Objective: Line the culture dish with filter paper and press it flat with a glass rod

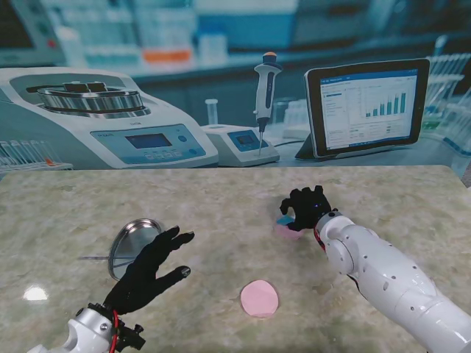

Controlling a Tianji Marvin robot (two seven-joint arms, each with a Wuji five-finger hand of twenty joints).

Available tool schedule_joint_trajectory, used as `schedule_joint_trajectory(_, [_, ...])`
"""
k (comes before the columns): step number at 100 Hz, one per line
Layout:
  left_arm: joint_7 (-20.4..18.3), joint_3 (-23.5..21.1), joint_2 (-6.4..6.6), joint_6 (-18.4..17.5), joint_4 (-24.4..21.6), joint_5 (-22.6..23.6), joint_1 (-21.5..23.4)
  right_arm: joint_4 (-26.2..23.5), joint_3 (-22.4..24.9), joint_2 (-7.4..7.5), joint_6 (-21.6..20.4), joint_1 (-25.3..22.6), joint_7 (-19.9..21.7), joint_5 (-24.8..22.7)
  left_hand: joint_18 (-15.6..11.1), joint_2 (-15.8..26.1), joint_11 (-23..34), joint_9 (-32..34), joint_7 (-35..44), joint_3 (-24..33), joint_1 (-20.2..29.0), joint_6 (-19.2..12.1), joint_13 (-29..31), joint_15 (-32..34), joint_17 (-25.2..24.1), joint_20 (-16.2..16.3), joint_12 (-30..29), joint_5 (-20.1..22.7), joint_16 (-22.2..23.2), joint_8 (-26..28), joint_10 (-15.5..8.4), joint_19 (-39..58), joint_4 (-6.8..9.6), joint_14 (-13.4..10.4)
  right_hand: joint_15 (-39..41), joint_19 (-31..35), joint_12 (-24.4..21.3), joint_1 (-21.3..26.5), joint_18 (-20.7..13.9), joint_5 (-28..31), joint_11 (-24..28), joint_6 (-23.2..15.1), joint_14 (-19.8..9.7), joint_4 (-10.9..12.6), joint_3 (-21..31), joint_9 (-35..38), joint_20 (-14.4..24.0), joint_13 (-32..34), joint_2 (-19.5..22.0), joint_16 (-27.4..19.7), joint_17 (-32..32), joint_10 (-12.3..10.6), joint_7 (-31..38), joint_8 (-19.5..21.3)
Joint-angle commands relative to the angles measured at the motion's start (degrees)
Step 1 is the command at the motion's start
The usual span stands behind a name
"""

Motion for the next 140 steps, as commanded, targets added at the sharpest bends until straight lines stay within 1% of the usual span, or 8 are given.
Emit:
schedule_joint_trajectory(1, [-0.2,0.0,0.02,0.0,-0.3,0.0,0.4,-0.5,0.0,0.21,0.5,-0.2,0.8,0.4,-1.5,1.5,-0.5,-1.2,0.8,-1.4,0.4,-1.7,-1.6,-0.9,-0.1,-2.2,-0.1,-0.8,-1.1,0.2,-2.1,-3.1,1.64,-2.2,-0.5,-0.5,-0.1,-1.8,1.1,-3.3,-0.8,1.5,0.4,1.2,0.0,-2.3,1.4,-2.2,0.6,0.8,-1.1,0.7,-1.5,0.8])
schedule_joint_trajectory(20, [-0.3,-0.1,0.04,0.0,-0.3,0.1,0.4,-1.3,0.4,0.45,1.6,-0.2,4.1,1.3,-1.6,1.4,-0.5,-1.2,0.8,-1.4,0.4,-1.7,-1.6,-0.9,-0.1,-2.2,-0.1,-0.8,-1.1,0.2,-2.0,-3.1,1.61,-2.2,-1.0,-1.0,-0.2,-2.6,0.7,-8.0,-1.4,3.5,0.4,1.0,-1.3,-5.0,1.5,-3.5,1.2,0.8,-1.8,0.8,-4.7,0.5])
schedule_joint_trajectory(44, [-0.4,-0.3,0.06,0.0,-0.4,0.2,0.4,-2.2,0.7,0.87,2.7,-0.3,7.5,1.5,-1.6,1.3,-0.6,-1.2,0.7,-1.4,0.4,-1.6,-1.6,-0.9,-0.1,-2.2,-0.1,-0.8,-1.1,0.2,-2.1,-3.1,1.59,-2.2,-1.7,-1.5,-0.3,-3.5,0.3,-10.4,-1.7,4.9,0.4,0.6,-3.2,-7.1,1.8,-4.6,2.3,0.8,-2.3,0.8,-6.8,0.6])
schedule_joint_trajectory(58, [-0.4,-0.3,0.07,0.1,-0.4,0.2,0.5,-2.8,1.3,0.96,3.0,-0.5,9.4,2.3,-1.5,1.3,-0.6,-1.2,0.7,-1.4,0.4,-1.7,-1.6,-0.9,-0.1,-2.1,-0.1,-0.8,-1.1,0.2,-2.1,-3.1,1.58,-2.2,-2.2,-1.8,-0.4,-5.5,0.2,-11.7,-2.0,6.2,1.0,-0.2,-5.1,-8.2,2.0,-5.3,3.5,0.8,-2.7,0.9,-7.8,0.6])
schedule_joint_trajectory(78, [-0.5,-0.3,0.09,0.1,-0.4,0.3,0.5,-3.0,1.1,1.08,3.8,-0.2,11.0,2.8,-1.5,1.2,-0.5,-1.2,0.7,-1.4,0.4,-1.5,-1.6,-0.9,-0.1,-2.1,-0.1,-0.8,-1.1,0.2,-2.0,-3.1,1.56,-2.2,-2.9,-2.2,-0.4,-8.6,0.1,-14.5,-2.2,8.8,1.7,-1.5,-6.9,-10.0,2.2,-6.1,5.7,0.7,-2.9,1.0,-10.4,0.1])
schedule_joint_trajectory(104, [-0.5,-0.5,0.09,0.0,-0.5,0.3,0.5,-2.6,0.2,1.27,3.8,0.5,12.2,2.8,-1.5,1.1,-0.5,-1.2,0.6,-1.4,0.4,-1.5,-1.6,-0.9,-0.1,-2.1,-0.1,-0.9,-1.1,0.1,-2.1,-3.1,1.55,-2.2,-3.4,-2.7,-0.5,-10.0,0.0,-15.8,-2.2,10.1,1.9,-1.7,-6.7,-11.3,2.4,-6.5,5.5,0.7,-3.2,1.1,-12.4,-0.4])
schedule_joint_trajectory(124, [-0.6,-0.5,0.11,0.0,-0.6,0.3,0.6,-2.8,0.0,1.34,4.1,0.8,13.8,3.6,-1.6,1.1,-0.6,-1.2,0.5,-1.4,0.4,-1.5,-1.6,-0.9,-0.1,-2.1,-0.1,-0.8,-1.1,0.1,-2.1,-3.1,1.54,-2.3,-4.7,-3.7,-2.0,-18.1,0.3,-17.4,-4.2,13.3,3.2,-2.8,2.7,-12.3,2.7,-7.3,2.5,0.3,-3.5,1.9,-16.2,-1.9])
schedule_joint_trajectory(140, [-0.6,-0.5,0.10,0.1,-0.6,0.3,0.6,-3.0,0.0,1.41,4.3,0.7,14.5,3.8,-1.5,1.0,-0.6,-1.2,0.5,-1.4,0.4,-1.6,-1.6,-0.9,-0.1,-2.1,-0.1,-0.8,-1.1,0.1,-2.1,-3.1,1.53,-2.2,-5.6,-4.1,-3.6,-22.0,0.4,-18.4,-6.7,15.0,4.0,-3.5,7.6,-12.2,2.7,-7.7,0.5,-0.1,-3.7,2.4,-18.1,-3.2])
